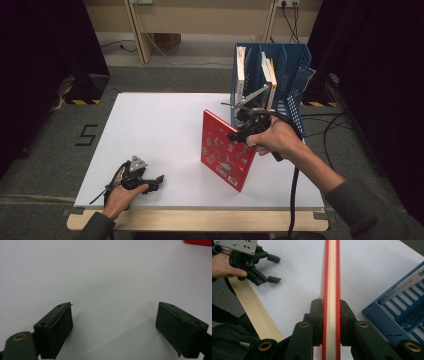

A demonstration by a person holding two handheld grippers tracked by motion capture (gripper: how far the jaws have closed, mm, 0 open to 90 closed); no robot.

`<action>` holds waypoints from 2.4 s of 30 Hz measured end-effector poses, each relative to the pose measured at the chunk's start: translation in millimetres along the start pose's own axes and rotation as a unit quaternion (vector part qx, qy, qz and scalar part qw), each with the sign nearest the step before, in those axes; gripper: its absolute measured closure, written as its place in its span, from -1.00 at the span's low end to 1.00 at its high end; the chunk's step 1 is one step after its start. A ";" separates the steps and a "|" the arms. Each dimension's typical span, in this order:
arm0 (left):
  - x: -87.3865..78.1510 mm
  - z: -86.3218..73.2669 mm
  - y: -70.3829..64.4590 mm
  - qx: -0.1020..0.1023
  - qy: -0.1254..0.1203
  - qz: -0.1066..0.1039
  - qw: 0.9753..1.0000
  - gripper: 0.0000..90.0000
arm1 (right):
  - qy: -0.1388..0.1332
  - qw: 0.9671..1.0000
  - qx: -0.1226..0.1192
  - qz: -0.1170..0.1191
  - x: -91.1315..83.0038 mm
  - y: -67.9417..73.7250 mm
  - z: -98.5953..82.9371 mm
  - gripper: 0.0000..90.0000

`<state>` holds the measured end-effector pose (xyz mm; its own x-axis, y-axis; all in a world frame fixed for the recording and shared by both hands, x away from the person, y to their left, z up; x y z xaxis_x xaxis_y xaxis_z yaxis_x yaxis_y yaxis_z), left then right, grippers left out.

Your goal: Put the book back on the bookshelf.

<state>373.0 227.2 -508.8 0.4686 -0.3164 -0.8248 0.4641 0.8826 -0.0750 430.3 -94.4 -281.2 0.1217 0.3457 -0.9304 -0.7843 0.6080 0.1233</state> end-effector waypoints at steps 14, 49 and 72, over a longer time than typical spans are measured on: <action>0.0 -0.2 -1.1 0.002 0.000 -0.001 1.000 -0.71 | 0.005 1.000 -0.001 -0.008 7.4 0.4 10.3 0.71; -0.1 0.6 1.7 0.010 0.001 -0.008 1.000 -0.68 | 0.011 0.998 -0.033 -0.049 -13.4 -6.4 -3.3 0.76; 0.3 0.6 1.6 0.011 0.001 -0.008 1.000 -0.69 | -0.047 0.996 0.062 -0.054 -70.6 -49.1 -74.7 0.76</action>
<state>374.4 228.2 -508.8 0.4598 -0.3288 -0.8249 0.4870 0.8702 -0.0754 414.8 -202.0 -247.4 0.2623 0.3355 -0.9048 -0.6836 0.7264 0.0711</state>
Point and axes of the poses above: each handheld gripper's, and its own axes: x roughly forward along the jaws, z roughly out of its top, y roughly to its left, the point moved 4 cm from there along x, roughly forward along the jaws, and after that the axes turned 11 degrees about y, right-handed, at the moved point
